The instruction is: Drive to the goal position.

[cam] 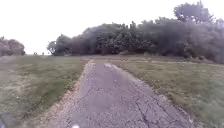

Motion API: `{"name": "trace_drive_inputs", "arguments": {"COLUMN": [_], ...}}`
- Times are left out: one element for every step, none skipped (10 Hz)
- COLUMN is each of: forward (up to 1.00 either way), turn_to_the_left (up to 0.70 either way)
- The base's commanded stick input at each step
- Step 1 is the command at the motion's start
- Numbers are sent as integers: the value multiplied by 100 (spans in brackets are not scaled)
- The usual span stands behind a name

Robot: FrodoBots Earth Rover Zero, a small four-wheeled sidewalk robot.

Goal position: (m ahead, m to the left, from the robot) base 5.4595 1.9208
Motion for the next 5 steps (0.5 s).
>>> {"name": "trace_drive_inputs", "arguments": {"forward": [0, 0, 0, 8, 19], "turn_to_the_left": [0, 0, 0, 0, 1]}}
